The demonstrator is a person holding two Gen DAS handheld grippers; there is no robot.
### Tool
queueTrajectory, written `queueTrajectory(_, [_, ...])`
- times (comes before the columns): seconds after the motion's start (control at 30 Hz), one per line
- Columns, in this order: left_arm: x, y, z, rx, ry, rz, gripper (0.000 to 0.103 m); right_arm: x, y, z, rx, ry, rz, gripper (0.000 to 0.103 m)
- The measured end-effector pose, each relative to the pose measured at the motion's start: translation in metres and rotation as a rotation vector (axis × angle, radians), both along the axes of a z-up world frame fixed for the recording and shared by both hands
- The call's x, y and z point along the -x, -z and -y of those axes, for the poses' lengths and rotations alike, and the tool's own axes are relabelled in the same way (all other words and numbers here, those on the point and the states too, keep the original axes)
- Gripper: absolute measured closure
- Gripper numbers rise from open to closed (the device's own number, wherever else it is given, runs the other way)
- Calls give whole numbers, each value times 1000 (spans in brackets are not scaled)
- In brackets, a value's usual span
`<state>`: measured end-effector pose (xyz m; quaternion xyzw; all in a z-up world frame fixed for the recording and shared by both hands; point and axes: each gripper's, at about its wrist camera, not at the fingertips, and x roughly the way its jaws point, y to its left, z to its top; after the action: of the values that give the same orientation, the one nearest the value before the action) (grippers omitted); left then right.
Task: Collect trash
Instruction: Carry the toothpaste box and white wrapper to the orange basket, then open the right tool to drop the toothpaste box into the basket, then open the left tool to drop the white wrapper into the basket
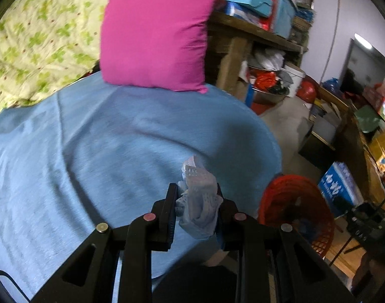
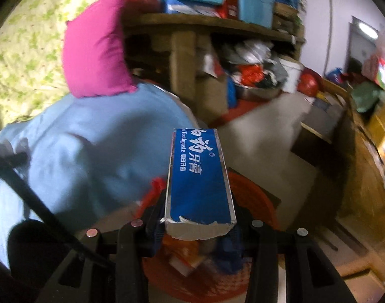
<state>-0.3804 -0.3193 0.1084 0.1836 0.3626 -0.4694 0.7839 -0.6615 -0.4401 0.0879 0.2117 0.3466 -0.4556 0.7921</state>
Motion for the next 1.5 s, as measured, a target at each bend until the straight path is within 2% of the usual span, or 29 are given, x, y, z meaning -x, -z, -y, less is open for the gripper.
queueTrajectory(0.27, [29,-3,29,-11,80,23,76,22,27,19,-48,53,-18,58])
queueTrajectory(0.47, [43,2,44,-30,112,27,76,24,45,31,-81,63,-37,53])
queueTrajectory(0.5, [46,3,47,-32,119,27,76,25,49,33,-87,65,-46,44])
queueTrajectory(0.53, [47,3,49,-34,125,27,76,26,53,35,-99,67,-47,29])
queueTrajectory(0.6, [54,5,53,-40,140,29,76,30,52,34,-94,78,-34,24])
queueTrajectory(0.87, [80,14,79,-64,229,2,76,59,18,37,-34,137,43,24])
queueTrajectory(1.1, [115,31,108,-121,326,-32,76,75,-5,32,4,160,91,24])
queueTrajectory(1.37, [147,44,129,-172,411,-24,76,91,-14,33,13,174,125,24])
queueTrajectory(1.5, [153,49,133,-183,420,-20,76,97,-14,36,9,185,131,24])
